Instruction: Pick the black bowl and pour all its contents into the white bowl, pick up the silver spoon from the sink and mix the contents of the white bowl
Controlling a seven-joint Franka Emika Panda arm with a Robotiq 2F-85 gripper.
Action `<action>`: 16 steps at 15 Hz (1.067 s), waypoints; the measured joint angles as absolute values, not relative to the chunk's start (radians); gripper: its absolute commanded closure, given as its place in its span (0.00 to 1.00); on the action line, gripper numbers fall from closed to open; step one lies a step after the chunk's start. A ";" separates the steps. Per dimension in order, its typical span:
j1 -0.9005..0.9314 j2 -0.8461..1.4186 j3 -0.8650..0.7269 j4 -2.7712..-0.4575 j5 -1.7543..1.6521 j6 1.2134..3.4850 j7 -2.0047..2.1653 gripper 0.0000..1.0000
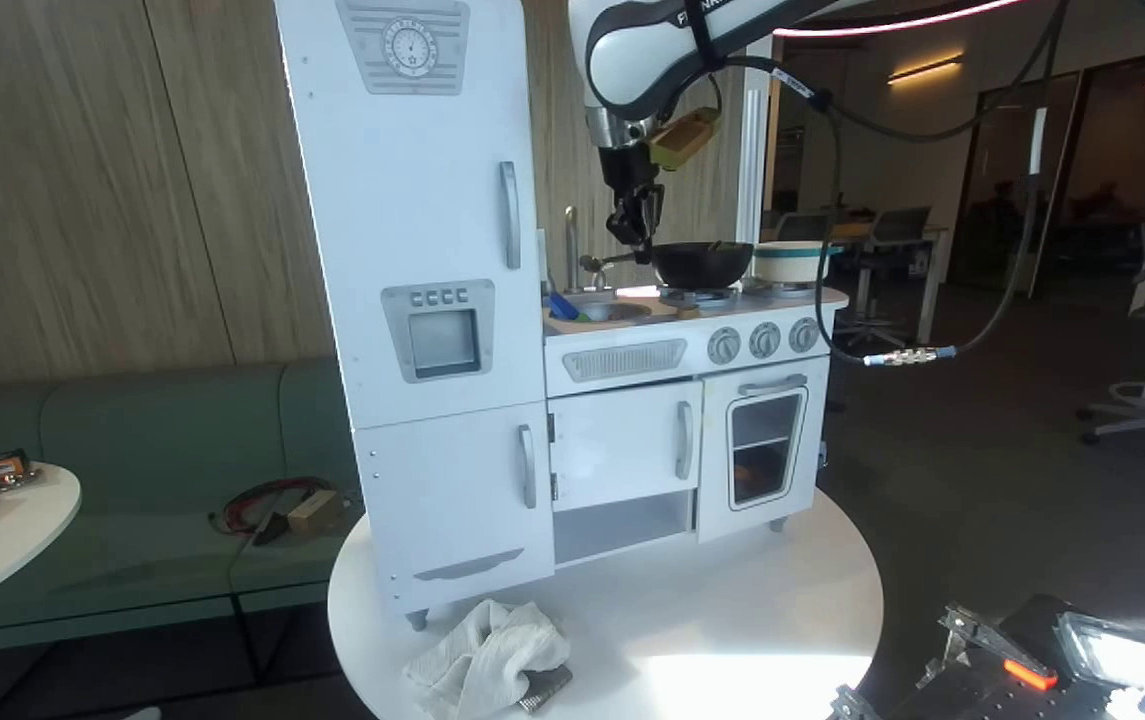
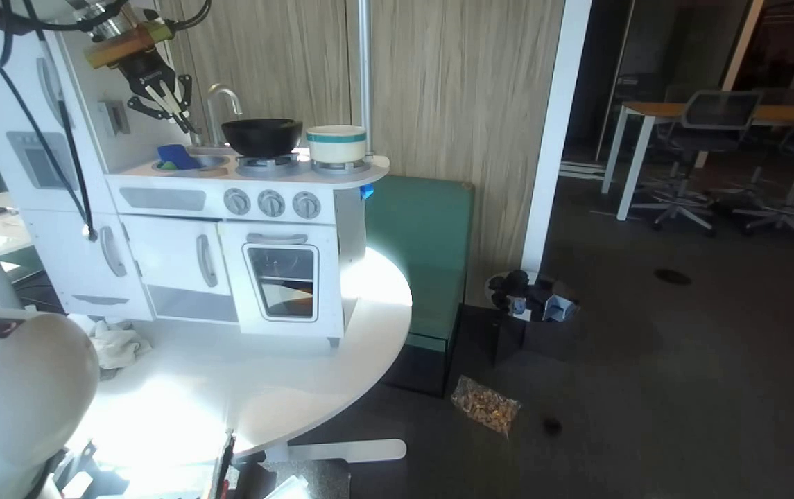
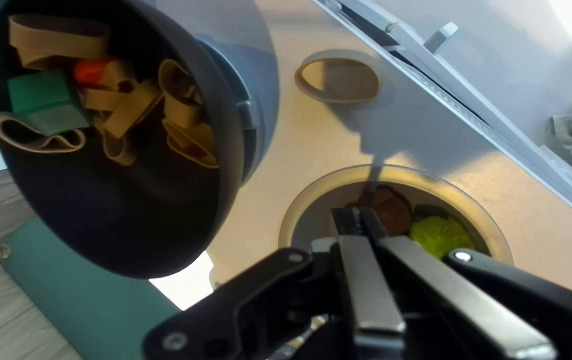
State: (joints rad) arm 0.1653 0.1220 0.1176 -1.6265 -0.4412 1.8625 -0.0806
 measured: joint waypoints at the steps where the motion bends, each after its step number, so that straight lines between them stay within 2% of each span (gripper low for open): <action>1: 0.167 0.104 0.118 -1.627 -0.464 1.863 -0.063 0.95; 6: 0.159 0.014 0.111 -1.632 -0.549 1.841 0.058 0.96; 16: 0.048 -0.185 0.062 -1.624 -0.519 1.643 0.211 0.95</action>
